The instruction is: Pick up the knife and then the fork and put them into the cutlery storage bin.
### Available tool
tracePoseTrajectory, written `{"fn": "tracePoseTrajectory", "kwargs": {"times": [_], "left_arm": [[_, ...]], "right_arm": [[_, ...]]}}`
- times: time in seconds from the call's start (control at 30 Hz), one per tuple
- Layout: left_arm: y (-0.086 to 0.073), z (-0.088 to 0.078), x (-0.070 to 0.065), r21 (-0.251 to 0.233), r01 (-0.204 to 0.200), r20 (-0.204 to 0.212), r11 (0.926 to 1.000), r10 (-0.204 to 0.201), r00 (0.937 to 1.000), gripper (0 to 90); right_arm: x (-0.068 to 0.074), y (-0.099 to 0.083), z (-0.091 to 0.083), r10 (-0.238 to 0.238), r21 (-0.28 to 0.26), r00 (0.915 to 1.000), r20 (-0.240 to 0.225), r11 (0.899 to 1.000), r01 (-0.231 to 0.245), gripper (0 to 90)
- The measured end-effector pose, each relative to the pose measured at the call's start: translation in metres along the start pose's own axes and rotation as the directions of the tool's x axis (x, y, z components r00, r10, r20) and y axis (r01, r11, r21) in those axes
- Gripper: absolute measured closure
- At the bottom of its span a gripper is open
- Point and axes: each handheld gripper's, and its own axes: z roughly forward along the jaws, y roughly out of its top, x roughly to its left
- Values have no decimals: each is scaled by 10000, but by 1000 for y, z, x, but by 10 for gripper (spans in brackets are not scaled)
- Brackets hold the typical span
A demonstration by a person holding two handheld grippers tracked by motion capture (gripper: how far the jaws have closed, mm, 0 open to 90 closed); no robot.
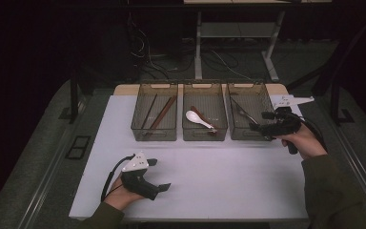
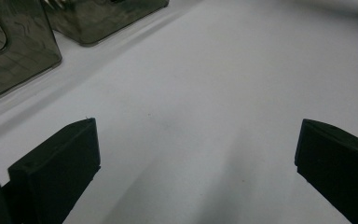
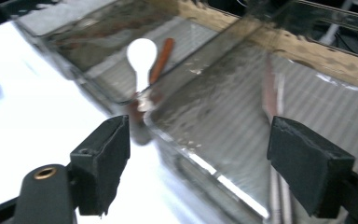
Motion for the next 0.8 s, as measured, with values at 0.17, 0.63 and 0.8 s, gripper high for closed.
{"fn": "tracePoseTrajectory", "kwargs": {"times": [0.17,0.63,0.8], "left_arm": [[0,0,0,1,12,35,10000,-12,10000,0],[-1,-2,-1,15,-23,102,10000,22,9999,0],[-1,-2,0,-14,4,75,10000,-3,10000,0]], "right_arm": [[23,-14,-4,-358,-202,9989,-309,9992,352,185],[63,-57,-8,-513,-398,9959,-751,9980,484,178],[68,-71,-10,-372,-545,9971,-671,9979,335,179]]}}
